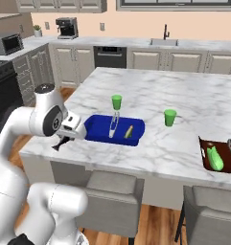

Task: Gather the potato and corn from the fridge and place them on a tray on the dining counter. Then gather the fishs from the fridge and place them on the other tray.

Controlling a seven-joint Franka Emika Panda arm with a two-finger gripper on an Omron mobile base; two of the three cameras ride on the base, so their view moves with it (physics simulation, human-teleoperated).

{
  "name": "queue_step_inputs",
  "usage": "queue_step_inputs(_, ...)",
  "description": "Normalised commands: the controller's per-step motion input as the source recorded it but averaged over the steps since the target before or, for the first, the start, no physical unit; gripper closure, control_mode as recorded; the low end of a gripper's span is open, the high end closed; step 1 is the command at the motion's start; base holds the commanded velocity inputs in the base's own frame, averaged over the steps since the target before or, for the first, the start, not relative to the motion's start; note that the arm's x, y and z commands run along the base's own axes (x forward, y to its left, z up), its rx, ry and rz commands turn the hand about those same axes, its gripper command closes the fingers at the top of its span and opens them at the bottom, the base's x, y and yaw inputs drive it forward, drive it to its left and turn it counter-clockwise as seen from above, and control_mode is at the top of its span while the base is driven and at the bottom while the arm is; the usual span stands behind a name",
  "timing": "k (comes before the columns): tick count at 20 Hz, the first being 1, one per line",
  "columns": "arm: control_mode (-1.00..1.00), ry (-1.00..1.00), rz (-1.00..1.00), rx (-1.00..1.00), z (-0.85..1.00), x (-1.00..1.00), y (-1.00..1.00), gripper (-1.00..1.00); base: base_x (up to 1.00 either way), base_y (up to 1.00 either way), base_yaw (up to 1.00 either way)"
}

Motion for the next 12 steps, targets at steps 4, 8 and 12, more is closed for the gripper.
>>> queue_step_inputs(4,-1.00,0.37,-0.02,-0.06,0.51,1.00,0.01,1.00,0.00,0.00,0.00)
queue_step_inputs(8,-1.00,0.04,0.00,0.08,0.00,1.00,0.00,1.00,0.00,0.00,0.00)
queue_step_inputs(12,-1.00,0.02,0.00,0.01,-0.25,1.00,0.00,1.00,0.00,0.00,0.00)
